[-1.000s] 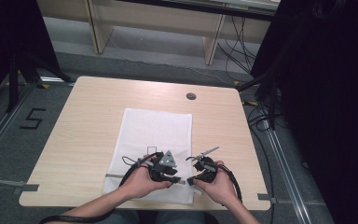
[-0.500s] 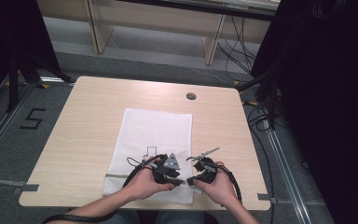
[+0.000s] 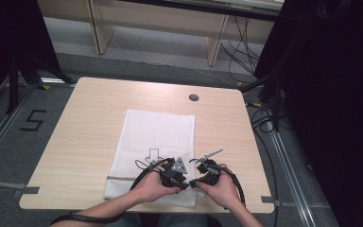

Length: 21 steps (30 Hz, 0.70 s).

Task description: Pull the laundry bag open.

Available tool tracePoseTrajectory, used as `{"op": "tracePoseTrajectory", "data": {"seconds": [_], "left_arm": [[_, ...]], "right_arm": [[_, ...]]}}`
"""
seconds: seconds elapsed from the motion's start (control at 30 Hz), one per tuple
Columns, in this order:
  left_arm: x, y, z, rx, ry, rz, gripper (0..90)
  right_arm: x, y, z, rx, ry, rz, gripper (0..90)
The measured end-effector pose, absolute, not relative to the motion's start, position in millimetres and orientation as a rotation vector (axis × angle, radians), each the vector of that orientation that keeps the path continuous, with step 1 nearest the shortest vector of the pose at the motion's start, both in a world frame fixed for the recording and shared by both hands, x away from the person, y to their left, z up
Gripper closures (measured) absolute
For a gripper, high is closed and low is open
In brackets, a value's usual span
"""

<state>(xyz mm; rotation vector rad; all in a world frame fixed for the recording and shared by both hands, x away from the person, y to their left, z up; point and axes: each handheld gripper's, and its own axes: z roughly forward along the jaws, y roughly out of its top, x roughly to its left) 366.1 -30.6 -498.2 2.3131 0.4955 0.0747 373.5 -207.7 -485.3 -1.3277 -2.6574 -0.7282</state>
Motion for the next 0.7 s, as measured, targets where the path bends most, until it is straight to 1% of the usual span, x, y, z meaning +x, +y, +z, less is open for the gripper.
{"op": "tracePoseTrajectory", "data": {"seconds": [0.23, 0.3, 0.33, 0.4, 0.47, 0.5, 0.53, 0.57, 0.6, 0.67, 0.7], "left_arm": [[367.6, -30.2, -501.0, 2.315, 0.497, 0.078, 70.9], [368.5, -29.5, -501.7, 2.340, 0.470, 0.089, 71.2], [366.7, -31.0, -503.2, 2.321, 0.494, 0.091, 71.4], [367.4, -30.3, -502.5, 2.350, 0.451, 0.102, 71.5], [365.8, -32.1, -503.6, 2.317, 0.483, 0.095, 71.5], [367.4, -30.4, -502.5, 2.350, 0.452, 0.102, 71.5], [365.5, -31.9, -503.7, 2.322, 0.486, 0.095, 71.5], [364.7, -32.6, -504.1, 2.315, 0.484, 0.104, 71.5], [365.6, -31.4, -503.3, 2.346, 0.448, 0.117, 71.6], [363.1, -33.8, -505.3, 2.310, 0.483, 0.110, 71.8], [363.5, -33.4, -504.6, 2.320, 0.469, 0.118, 72.0]], "right_arm": [[373.3, -207.4, -484.9, -1.332, -2.652, -0.722, 90.0], [373.0, -207.0, -484.6, -1.335, -2.649, -0.718, 90.0], [373.2, -207.2, -484.9, -1.330, -2.654, -0.722, 90.0], [373.5, -207.3, -485.3, -1.330, -2.655, -0.724, 90.0], [373.2, -207.1, -484.9, -1.340, -2.649, -0.714, 90.0], [373.3, -207.1, -485.0, -1.339, -2.650, -0.715, 90.0], [373.4, -207.1, -485.1, -1.338, -2.650, -0.716, 90.0], [373.4, -207.1, -485.1, -1.338, -2.650, -0.716, 90.0], [373.3, -207.1, -485.0, -1.340, -2.649, -0.715, 90.0], [373.5, -207.2, -485.1, -1.340, -2.649, -0.715, 90.0], [373.8, -207.5, -485.3, -1.339, -2.652, -0.716, 90.0]]}}
